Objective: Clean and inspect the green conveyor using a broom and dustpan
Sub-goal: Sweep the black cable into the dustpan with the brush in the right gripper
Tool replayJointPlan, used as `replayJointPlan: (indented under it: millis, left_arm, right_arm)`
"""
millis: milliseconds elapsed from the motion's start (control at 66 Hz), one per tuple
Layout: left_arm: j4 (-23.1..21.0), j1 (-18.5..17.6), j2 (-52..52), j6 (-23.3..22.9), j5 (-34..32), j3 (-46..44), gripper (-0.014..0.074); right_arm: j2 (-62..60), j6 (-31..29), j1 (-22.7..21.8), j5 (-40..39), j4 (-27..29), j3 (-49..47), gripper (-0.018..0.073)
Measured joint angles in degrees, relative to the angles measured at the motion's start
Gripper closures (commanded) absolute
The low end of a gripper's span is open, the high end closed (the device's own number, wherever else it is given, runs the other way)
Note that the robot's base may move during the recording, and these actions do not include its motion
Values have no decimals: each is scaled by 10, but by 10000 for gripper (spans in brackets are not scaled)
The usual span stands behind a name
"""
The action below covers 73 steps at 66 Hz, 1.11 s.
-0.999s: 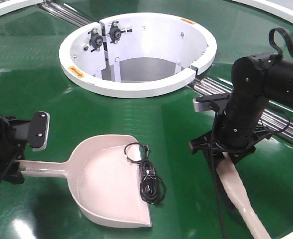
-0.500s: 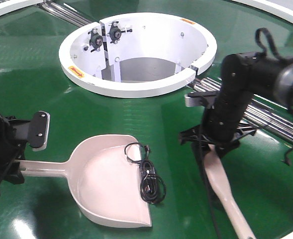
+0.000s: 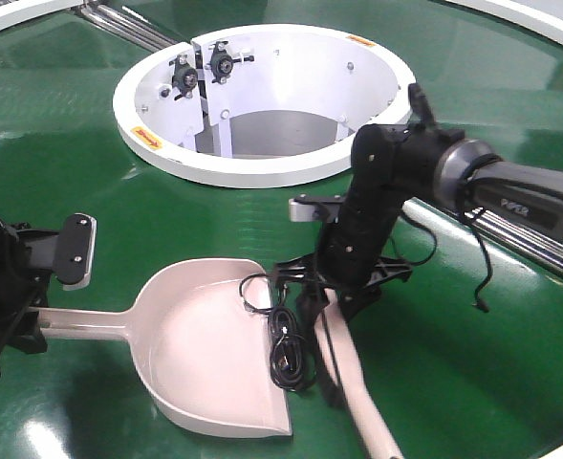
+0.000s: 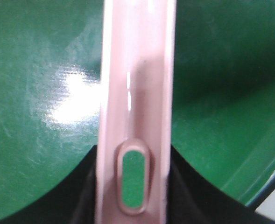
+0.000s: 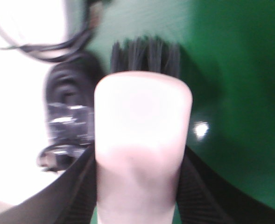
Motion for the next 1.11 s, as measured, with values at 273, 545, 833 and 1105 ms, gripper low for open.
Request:
replayJointPlan:
  millis: [273,545,833,1105]
  left_arm:
    - [0,0,0,0,0,0,619]
    - [0,0,0,0,0,0,619]
    - [-3,0,0,0,-1,0,619]
    - [-4,0,0,0,-1,0,619]
  right_arm:
    - [24,-3,32,6,48,-19,565]
    - [39,-4,73,5,90,-94,565]
    - [41,-4,93,2,104,-138,565]
    - [34,-4,94,3,80,-140,563]
